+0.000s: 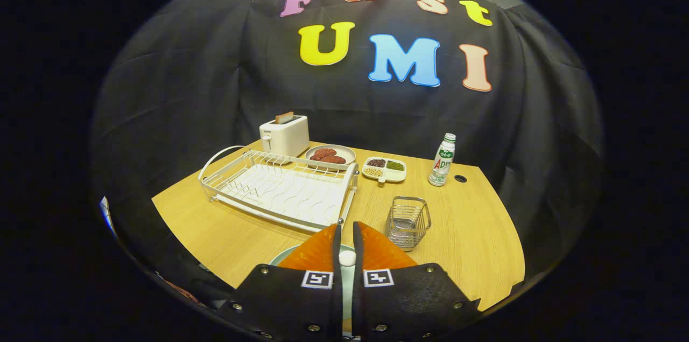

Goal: Take the plate from the dish rack, then take the spoon from the basket and place it into the plate.

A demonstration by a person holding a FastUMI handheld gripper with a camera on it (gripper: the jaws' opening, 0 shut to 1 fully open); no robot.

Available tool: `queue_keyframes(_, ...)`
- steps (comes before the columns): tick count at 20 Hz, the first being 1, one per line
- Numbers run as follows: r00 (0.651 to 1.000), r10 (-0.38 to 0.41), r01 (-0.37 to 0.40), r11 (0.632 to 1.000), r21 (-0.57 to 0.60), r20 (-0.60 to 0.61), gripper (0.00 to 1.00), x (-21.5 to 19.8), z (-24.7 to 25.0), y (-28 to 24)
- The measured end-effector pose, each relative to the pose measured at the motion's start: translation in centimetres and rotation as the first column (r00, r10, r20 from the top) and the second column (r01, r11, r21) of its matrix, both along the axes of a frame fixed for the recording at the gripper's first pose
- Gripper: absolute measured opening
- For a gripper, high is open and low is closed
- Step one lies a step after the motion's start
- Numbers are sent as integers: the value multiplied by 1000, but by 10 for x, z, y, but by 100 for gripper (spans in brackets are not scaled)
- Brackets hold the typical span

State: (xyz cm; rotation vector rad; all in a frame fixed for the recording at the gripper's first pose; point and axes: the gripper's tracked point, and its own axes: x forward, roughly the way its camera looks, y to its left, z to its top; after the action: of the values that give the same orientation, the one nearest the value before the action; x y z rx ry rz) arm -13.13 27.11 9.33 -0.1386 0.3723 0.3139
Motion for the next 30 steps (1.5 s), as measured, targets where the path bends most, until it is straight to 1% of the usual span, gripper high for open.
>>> queue_keyframes(6,998,54,-54,999,0,-43,6,4,-19,30)
queue_keyframes(11,995,52,-49,998,41,-88,7,14,-25,44)
queue_keyframes(14,994,53,-47,997,64,-94,7,20,-22,48)
queue_keyframes(17,992,58,-52,997,56,-108,7,22,-27,48)
queue_keyframes(19,990,80,-74,996,57,-119,7,21,-31,53)
queue_keyframes(20,989,88,-81,995,61,-121,13,21,-30,55)
queue_keyframes(21,989,87,-81,995,58,-122,13,22,-30,53)
queue_keyframes(22,990,84,-78,995,55,-111,13,24,-26,52)
queue_keyframes(23,993,72,-68,997,45,-94,18,28,-20,47)
queue_keyframes(24,995,66,-63,997,44,-69,24,32,-14,45)
queue_keyframes(27,1000,27,-27,999,36,-1,24,44,11,27)
queue_keyframes(30,996,-47,43,998,55,77,24,55,47,-3)
